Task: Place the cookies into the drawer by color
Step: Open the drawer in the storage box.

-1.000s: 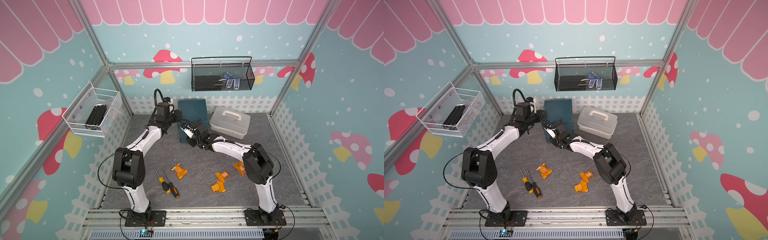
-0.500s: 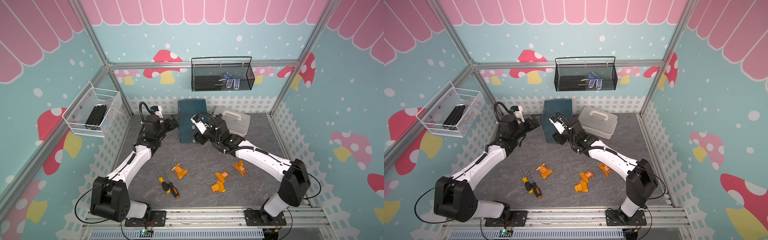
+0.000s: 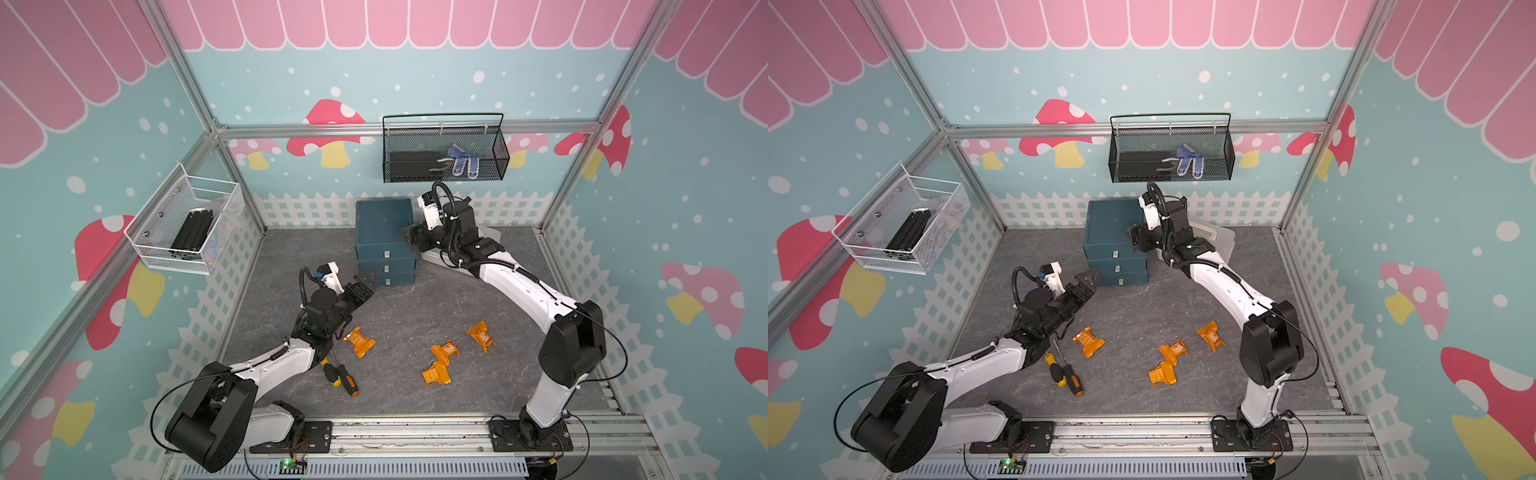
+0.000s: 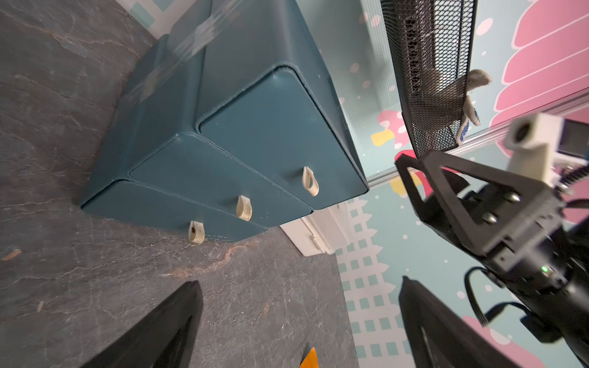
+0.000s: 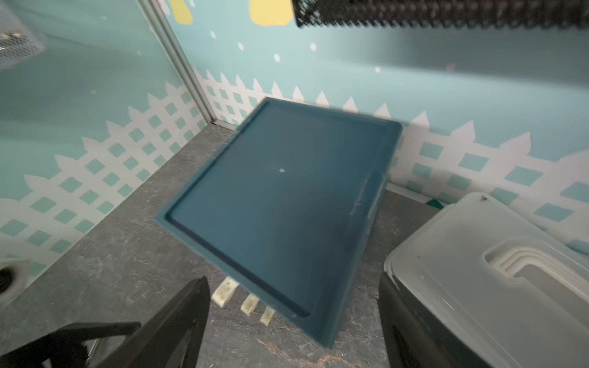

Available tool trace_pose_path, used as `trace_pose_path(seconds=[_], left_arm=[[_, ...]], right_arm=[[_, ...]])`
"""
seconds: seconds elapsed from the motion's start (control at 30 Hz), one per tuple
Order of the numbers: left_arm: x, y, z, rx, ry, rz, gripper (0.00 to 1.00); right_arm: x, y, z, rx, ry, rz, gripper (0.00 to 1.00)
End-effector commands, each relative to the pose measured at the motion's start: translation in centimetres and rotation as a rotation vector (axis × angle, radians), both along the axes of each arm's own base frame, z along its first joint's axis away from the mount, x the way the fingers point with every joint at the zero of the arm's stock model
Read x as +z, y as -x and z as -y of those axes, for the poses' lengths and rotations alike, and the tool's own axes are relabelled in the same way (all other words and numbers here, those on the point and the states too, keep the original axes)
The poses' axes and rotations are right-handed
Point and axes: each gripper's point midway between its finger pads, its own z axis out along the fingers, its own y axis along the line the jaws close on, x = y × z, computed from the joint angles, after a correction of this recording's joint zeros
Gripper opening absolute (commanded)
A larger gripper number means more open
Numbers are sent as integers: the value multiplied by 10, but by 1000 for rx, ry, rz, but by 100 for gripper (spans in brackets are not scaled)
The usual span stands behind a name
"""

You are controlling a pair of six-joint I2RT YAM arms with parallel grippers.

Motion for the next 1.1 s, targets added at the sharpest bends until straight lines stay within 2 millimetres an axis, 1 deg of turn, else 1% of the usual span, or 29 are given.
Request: trace_pose_path(seconds=[0.0,0.03,0.07,0.13,0.17,0.27,0.37,0.47,0.53,0.6,0.63,0.73,0.83,0.97,1.07], left_arm=[[5,-6,2,56,9,61,98],[-5,-6,0,77,21,52,98],[-12,-5,-3,100,38,53,97],[-24,-5,-4,116,82,49,96],[-27,-7,-3,115,103,59,94],[-46,-20,5,94,91,-1,92],[-59,-29,14,78,103,-19,90],[-78,-40,13,95,124,-49,85],[-91,-50,17,81,149,-76,83],[-102,-57,20,78,178,-85,81],[-108,-59,20,82,184,-89,78],[-123,-66,22,92,164,-116,74],[-129,-73,28,70,181,-126,72],[-139,-80,30,77,195,-127,68],[-144,-87,33,70,198,-134,59]], right_arm=[[-12,-8,-11,16,-34,-80,82],[-15,-13,-14,21,-29,-81,81],[-28,-20,-16,19,-17,-101,80],[-35,-26,-19,21,-20,-121,78],[-37,-28,-21,28,-25,-127,76],[-46,-31,-21,23,-16,-139,74],[-52,-31,-19,19,4,-139,73],[-57,-33,-16,5,29,-134,73],[-60,-33,-15,4,35,-137,73],[-61,-31,-18,23,28,-142,73],[-61,-30,-20,31,22,-144,73],[-60,-31,-21,39,27,-137,72],[-61,-31,-17,32,51,-134,72],[-63,-29,-18,42,51,-139,72],[-63,-28,-18,45,52,-141,72]])
